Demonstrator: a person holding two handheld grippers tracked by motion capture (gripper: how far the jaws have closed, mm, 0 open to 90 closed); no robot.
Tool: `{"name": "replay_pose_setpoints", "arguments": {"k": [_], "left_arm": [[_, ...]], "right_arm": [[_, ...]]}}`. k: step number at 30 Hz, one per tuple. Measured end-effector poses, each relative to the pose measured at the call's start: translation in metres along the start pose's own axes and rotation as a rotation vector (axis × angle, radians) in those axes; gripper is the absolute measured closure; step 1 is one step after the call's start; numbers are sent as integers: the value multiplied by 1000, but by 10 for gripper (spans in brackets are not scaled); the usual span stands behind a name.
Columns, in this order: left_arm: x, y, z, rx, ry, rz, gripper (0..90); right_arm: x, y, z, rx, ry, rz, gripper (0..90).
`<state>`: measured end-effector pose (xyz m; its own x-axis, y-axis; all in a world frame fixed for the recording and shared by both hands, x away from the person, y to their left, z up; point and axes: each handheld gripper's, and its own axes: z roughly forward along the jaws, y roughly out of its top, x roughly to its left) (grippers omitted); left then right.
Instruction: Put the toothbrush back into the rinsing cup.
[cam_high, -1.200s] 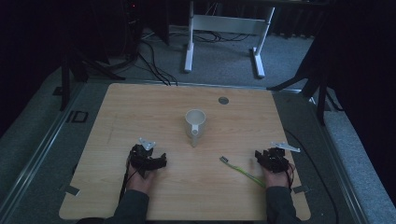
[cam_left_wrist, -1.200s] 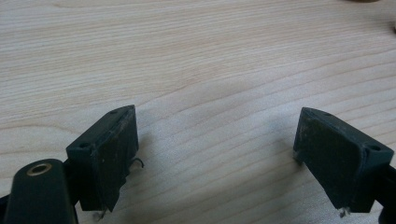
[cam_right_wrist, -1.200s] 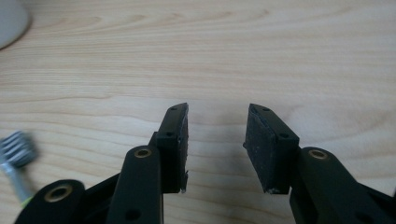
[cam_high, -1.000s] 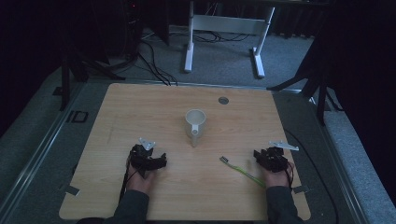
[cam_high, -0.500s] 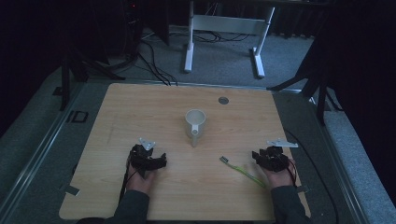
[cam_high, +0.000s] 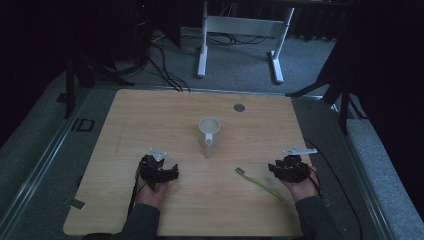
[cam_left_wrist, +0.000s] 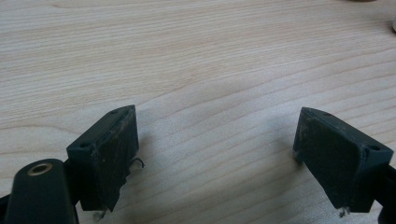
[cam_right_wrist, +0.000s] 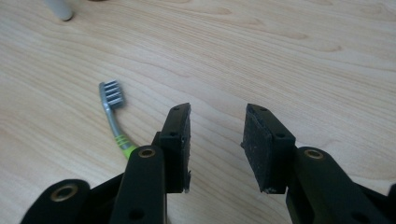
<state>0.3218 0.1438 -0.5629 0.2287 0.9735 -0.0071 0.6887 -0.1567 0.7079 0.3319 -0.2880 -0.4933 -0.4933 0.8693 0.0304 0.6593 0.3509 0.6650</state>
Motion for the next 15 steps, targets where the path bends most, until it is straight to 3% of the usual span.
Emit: {"name": "replay_pose_setpoints", "arguments": {"k": [15], "left_arm": [[0, 0, 0, 0, 0, -1, 146]], "right_arm": [[11, 19, -16, 70, 10, -131, 624]]}}
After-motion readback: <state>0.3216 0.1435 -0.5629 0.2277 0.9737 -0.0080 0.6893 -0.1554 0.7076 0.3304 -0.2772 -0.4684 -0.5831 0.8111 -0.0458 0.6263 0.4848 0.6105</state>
